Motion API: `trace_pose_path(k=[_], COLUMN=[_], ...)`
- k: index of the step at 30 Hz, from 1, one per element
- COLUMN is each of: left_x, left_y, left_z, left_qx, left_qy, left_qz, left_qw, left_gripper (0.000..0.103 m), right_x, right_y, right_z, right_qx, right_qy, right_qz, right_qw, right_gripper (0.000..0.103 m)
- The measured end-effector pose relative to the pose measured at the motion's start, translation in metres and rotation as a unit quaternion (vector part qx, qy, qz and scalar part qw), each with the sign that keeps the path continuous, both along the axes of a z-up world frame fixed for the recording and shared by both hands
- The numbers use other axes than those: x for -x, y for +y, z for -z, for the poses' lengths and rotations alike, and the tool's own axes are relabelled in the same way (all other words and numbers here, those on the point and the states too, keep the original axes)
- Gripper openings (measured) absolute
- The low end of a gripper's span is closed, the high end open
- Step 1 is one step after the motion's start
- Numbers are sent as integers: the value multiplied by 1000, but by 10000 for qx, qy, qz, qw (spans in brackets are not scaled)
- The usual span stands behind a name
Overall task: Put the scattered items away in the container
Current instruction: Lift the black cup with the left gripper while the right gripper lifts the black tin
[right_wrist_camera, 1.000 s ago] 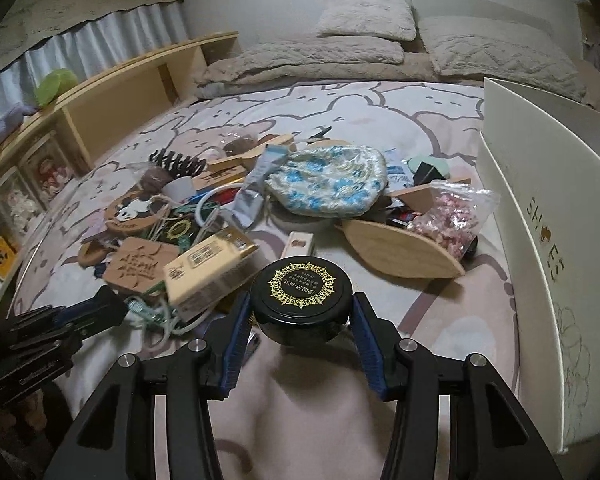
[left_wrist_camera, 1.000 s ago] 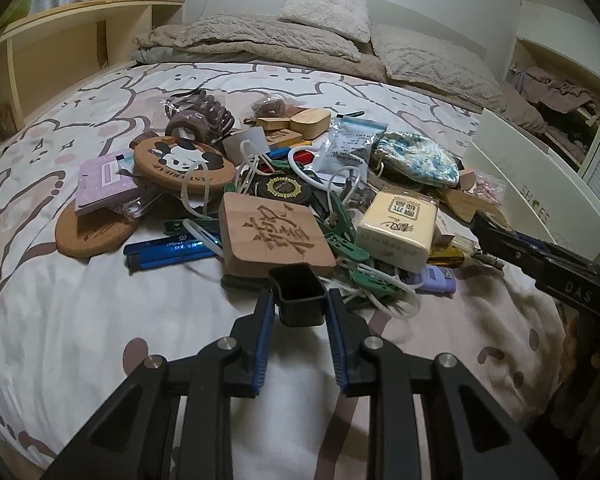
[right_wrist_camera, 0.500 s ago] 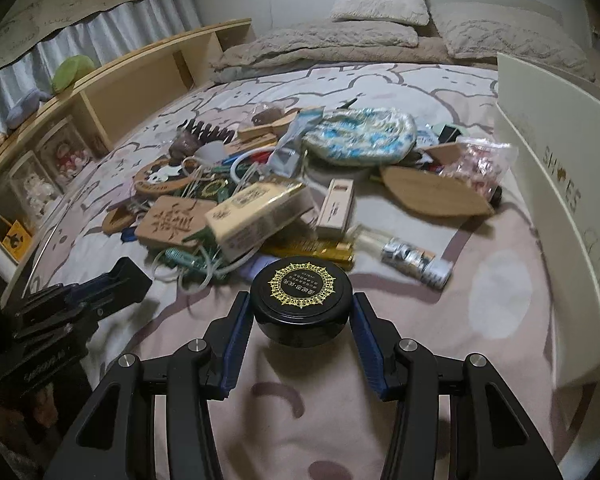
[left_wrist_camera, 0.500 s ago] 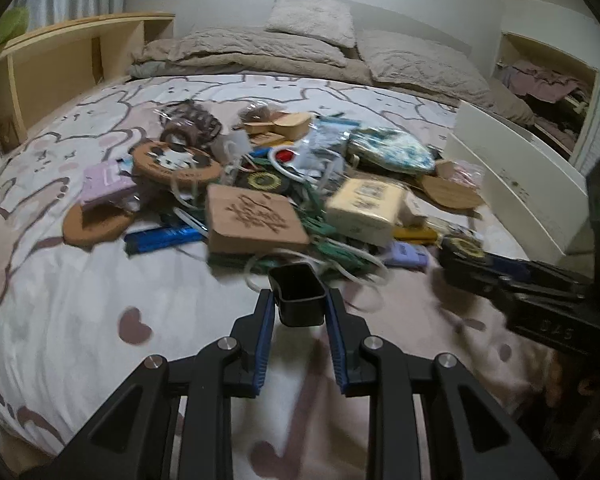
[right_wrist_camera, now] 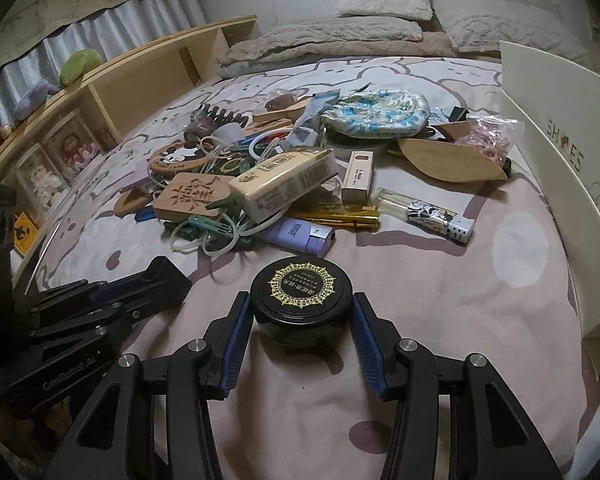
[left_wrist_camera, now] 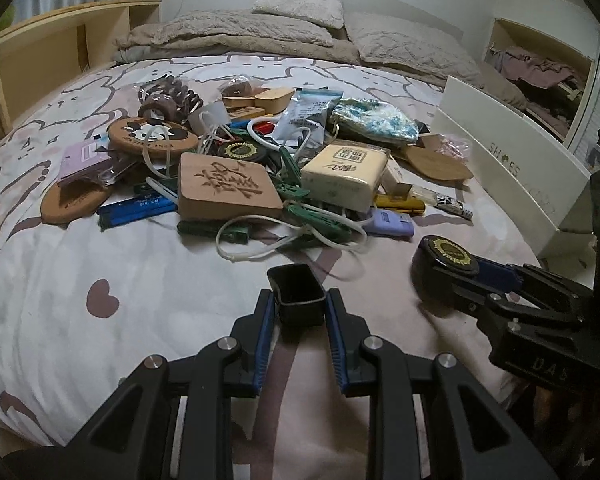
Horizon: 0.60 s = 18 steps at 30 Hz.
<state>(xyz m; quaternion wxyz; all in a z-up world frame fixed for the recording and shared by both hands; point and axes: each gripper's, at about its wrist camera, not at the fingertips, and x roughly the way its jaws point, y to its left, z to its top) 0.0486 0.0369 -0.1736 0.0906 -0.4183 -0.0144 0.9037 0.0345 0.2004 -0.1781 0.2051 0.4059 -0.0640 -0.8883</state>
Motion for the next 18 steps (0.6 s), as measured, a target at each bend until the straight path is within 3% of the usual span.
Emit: trace_pose_path(k=[5,18], left_x=[1,2], left_y=[0,0], left_z=[1,-11], left_qx=[8,-79], left_qy=[-16,81], left_qz=[-1,-5], left_qw=[10000,9999], left_gripper=[26,26], right_x=[3,-7], right_y=[1,-7], right_z=[3,-16], right_qx=[95,-95], right_qy=[-105,182], right_qz=[37,-81], right_qw=[9999,9998], right_gripper=[50,50])
